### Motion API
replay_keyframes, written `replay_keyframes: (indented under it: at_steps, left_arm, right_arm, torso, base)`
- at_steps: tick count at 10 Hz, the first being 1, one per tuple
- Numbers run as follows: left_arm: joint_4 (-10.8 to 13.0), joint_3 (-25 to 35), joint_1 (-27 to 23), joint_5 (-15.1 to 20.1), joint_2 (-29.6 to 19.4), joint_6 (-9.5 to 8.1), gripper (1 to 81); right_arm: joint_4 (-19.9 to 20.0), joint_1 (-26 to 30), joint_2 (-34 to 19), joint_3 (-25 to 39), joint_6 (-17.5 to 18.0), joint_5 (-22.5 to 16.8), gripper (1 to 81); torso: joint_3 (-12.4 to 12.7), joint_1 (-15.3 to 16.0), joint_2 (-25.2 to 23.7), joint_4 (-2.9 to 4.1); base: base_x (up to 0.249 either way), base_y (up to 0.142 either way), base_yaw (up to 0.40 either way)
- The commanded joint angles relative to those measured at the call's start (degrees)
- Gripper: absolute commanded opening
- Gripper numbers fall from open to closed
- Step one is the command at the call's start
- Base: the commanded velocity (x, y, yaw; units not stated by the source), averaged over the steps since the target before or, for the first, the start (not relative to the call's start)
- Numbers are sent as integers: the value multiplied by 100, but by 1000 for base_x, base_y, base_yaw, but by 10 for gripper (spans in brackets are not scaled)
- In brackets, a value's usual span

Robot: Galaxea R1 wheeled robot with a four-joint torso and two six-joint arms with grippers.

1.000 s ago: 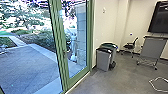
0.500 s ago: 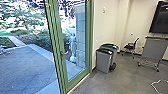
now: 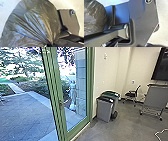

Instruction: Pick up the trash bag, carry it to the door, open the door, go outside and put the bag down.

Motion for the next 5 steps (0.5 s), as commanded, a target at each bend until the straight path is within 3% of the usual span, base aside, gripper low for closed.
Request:
replay_keyframes:
  at_steps: [1, 5]
  left_arm:
    - [9, -1, -352, 297, -44, 37, 10]
    - [9, -1, -352, 297, -44, 37, 10]
  right_arm:
    - [-23, 299, 25, 30, -23, -382, 811]
    - [-23, 307, 24, 30, -23, -382, 811]
  torso:
    - [-2, 0, 0, 0]
    - [-2, 0, 0, 0]
  base:
    - [181, 0, 0]
    - [181, 0, 0]
